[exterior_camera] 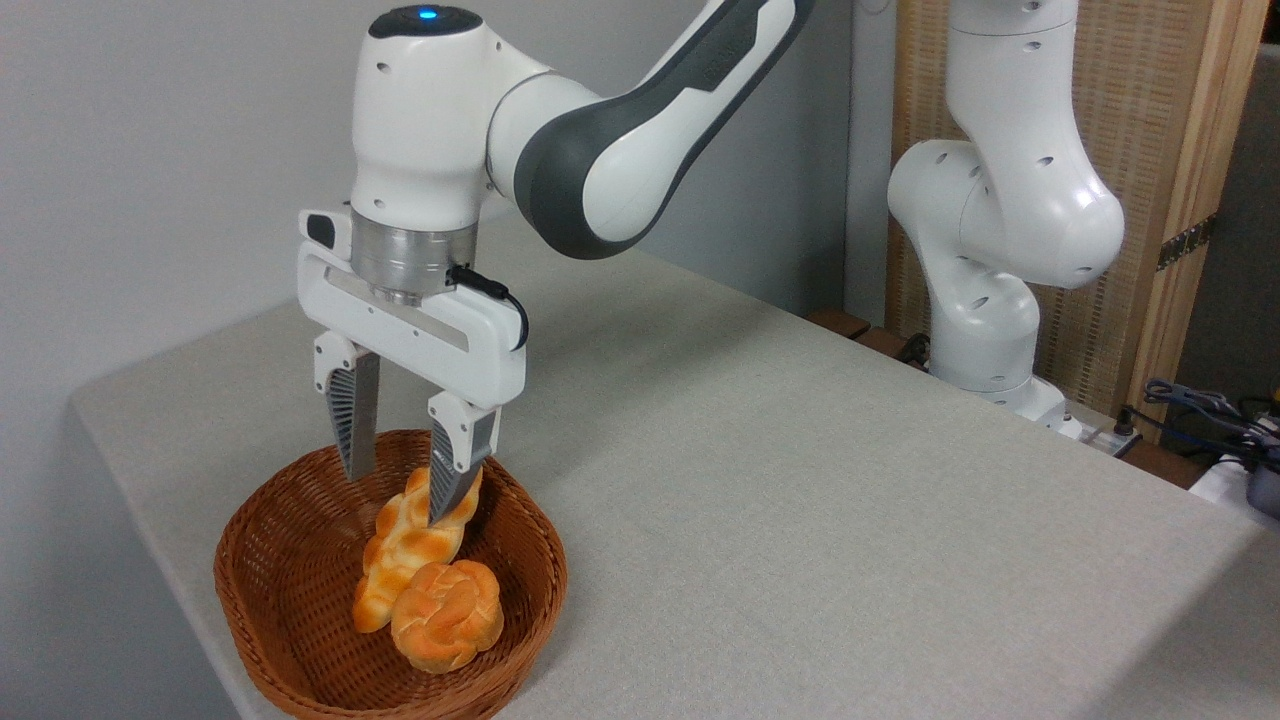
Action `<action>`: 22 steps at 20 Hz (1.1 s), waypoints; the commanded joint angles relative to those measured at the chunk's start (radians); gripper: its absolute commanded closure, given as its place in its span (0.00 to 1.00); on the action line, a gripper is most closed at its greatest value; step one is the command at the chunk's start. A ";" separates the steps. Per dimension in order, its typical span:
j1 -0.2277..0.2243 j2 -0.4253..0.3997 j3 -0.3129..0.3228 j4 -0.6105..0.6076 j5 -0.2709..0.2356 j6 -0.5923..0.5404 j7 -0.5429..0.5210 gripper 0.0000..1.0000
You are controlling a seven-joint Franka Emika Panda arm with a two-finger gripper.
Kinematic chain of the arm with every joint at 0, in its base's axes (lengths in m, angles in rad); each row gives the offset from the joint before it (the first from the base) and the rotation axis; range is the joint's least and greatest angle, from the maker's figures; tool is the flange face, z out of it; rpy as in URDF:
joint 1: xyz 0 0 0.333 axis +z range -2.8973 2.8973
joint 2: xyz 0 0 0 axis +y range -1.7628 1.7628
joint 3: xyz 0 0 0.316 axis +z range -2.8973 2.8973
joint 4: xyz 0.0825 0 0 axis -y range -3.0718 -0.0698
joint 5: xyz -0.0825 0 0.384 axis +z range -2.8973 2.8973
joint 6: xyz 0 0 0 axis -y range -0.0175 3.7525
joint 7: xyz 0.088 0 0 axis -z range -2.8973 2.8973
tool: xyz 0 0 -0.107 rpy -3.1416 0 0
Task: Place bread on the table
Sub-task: 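Lower the open gripper around the braided bread roll in the basket, then close the gripper on the braided bread roll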
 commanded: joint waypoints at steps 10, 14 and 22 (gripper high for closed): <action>-0.005 0.026 0.005 -0.051 0.071 0.081 -0.003 0.57; -0.004 0.026 0.005 -0.051 0.070 0.078 -0.002 0.58; 0.002 0.009 0.009 -0.034 0.066 0.063 -0.003 0.58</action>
